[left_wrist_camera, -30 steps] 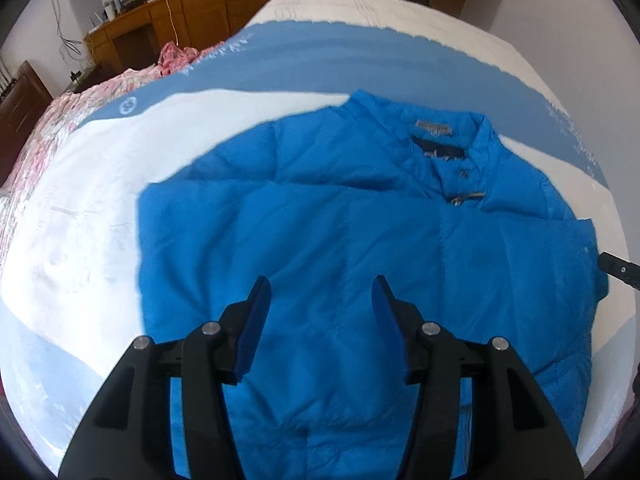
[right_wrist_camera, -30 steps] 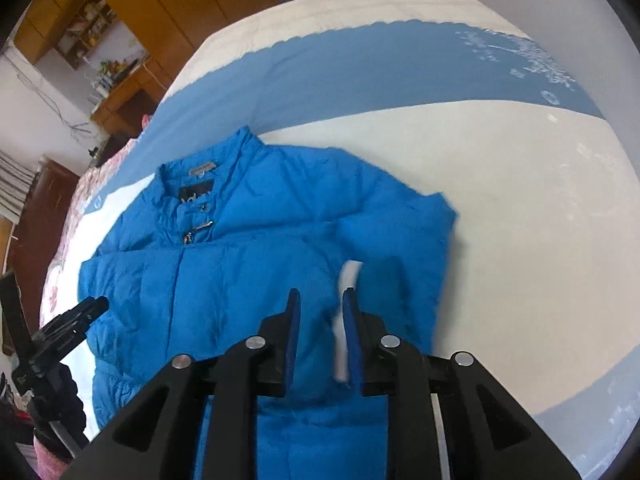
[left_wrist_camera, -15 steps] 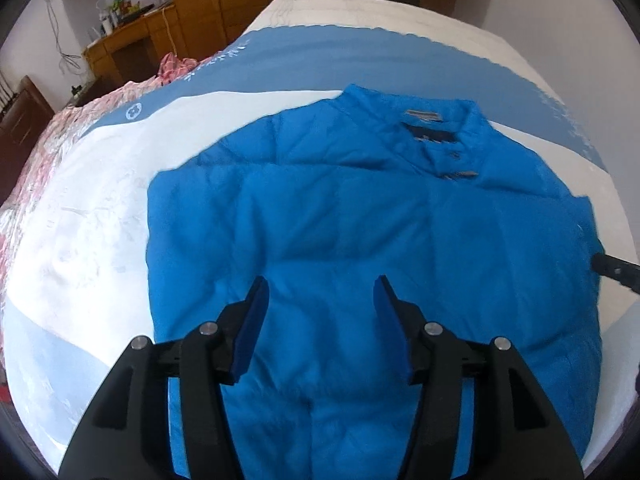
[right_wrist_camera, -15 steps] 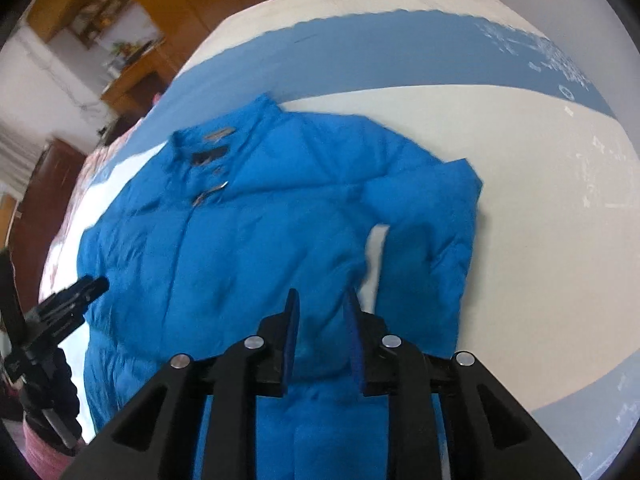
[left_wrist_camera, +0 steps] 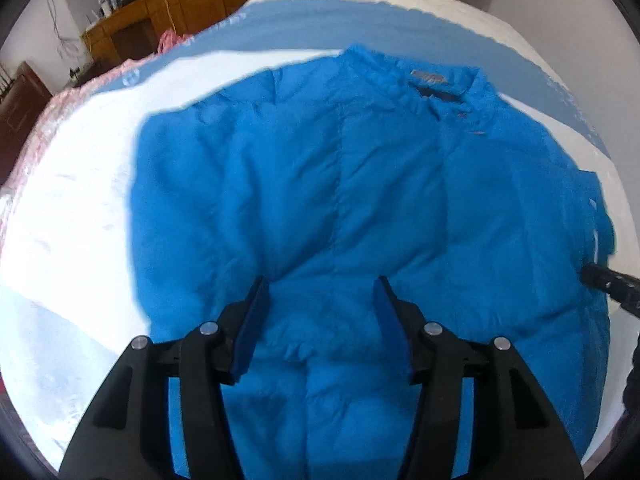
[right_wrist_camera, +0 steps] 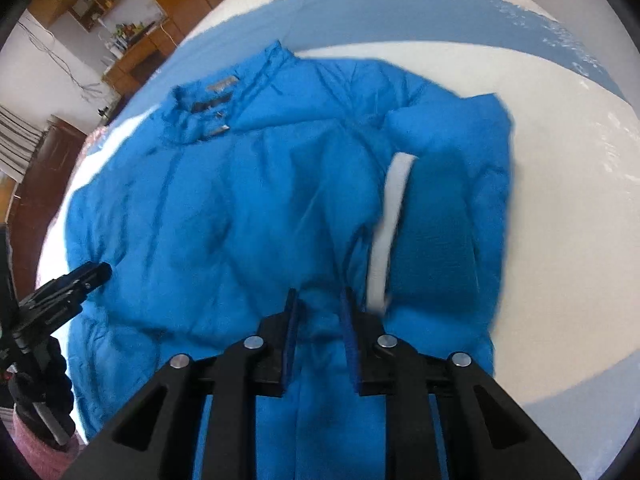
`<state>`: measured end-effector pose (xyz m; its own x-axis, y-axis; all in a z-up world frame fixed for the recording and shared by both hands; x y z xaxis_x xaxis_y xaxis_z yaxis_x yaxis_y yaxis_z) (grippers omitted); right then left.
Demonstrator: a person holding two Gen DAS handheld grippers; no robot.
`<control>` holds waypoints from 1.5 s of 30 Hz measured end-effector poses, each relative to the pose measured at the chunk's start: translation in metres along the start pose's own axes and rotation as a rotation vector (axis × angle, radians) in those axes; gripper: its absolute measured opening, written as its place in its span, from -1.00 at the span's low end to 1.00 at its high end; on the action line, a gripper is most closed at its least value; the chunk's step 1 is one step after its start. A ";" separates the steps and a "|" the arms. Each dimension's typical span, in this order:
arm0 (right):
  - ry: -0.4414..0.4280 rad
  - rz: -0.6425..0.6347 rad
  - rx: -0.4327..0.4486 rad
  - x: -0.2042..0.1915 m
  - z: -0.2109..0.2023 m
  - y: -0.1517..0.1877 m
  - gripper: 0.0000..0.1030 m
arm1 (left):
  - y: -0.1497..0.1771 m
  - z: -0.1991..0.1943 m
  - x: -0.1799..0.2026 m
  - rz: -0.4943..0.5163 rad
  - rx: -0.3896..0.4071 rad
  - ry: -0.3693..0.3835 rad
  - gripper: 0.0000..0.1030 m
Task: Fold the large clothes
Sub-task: 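Move both grippers to the studded white hem band of the jacket, then grasp the hem with both grippers and lift it toward the collar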
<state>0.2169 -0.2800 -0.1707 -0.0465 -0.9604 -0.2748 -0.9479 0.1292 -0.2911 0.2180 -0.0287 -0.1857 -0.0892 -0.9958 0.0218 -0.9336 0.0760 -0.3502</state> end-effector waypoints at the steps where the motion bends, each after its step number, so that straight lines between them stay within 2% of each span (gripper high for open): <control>1: 0.022 -0.033 0.027 -0.001 -0.015 0.009 -0.51 | 0.005 -0.010 -0.001 0.009 0.013 0.002 0.10; 4: 0.073 -0.078 0.074 -0.003 -0.049 0.038 -0.37 | 0.025 -0.044 -0.014 0.036 0.058 0.001 0.32; 5: 0.086 -0.085 0.081 -0.003 -0.055 0.044 -0.35 | 0.033 -0.052 -0.020 0.042 0.065 -0.007 0.33; 8: 0.152 -0.114 0.105 -0.004 -0.077 0.071 -0.21 | 0.064 -0.070 -0.043 0.035 0.050 -0.018 0.46; 12: 0.187 -0.111 0.113 0.000 -0.096 0.106 -0.08 | 0.113 -0.077 -0.072 0.009 -0.019 -0.052 0.58; 15: 0.190 -0.108 0.095 -0.002 -0.102 0.136 0.09 | 0.155 -0.076 -0.093 -0.027 -0.087 -0.074 0.58; 18: 0.176 -0.074 0.060 0.005 -0.102 0.162 0.17 | 0.184 -0.073 -0.107 -0.066 -0.136 -0.060 0.58; 20: 0.138 -0.025 0.019 0.015 -0.101 0.182 0.21 | 0.202 -0.071 -0.114 -0.103 -0.169 -0.004 0.58; 21: 0.112 0.007 -0.008 0.023 -0.099 0.193 0.21 | 0.210 -0.070 -0.116 -0.119 -0.181 0.030 0.58; 24: 0.069 0.069 -0.071 0.038 -0.089 0.221 0.22 | 0.221 -0.068 -0.116 -0.142 -0.191 0.072 0.59; 28: 0.055 0.114 -0.117 0.049 -0.078 0.248 0.22 | 0.235 -0.059 -0.116 -0.184 -0.215 0.128 0.59; 33: -0.025 0.169 -0.124 0.055 -0.069 0.261 0.22 | 0.244 -0.056 -0.109 -0.172 -0.228 0.163 0.59; 39: -0.104 0.169 -0.131 0.048 -0.059 0.266 0.16 | 0.248 -0.053 -0.093 -0.155 -0.234 0.206 0.59; 42: -0.132 0.162 -0.126 0.047 -0.054 0.264 0.02 | 0.249 -0.053 -0.087 -0.149 -0.232 0.227 0.53; 45: -0.185 0.153 -0.107 0.044 -0.050 0.262 -0.23 | 0.247 -0.051 -0.083 -0.131 -0.197 0.216 0.27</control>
<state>-0.0491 -0.3005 -0.2135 -0.1431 -0.8690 -0.4737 -0.9625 0.2336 -0.1377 -0.0230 0.0756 -0.2259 -0.0158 -0.9652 0.2609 -0.9893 -0.0227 -0.1438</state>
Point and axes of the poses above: each gripper's, at about its wrist camera, not at the fingertips, and z roughly the way its jaws point, x to its right, y to its underside, the point moved 4 cm from there along z, roughly the way its jaws point, and after that the axes turned 3 degrees about -x, right-handed, at the moved point
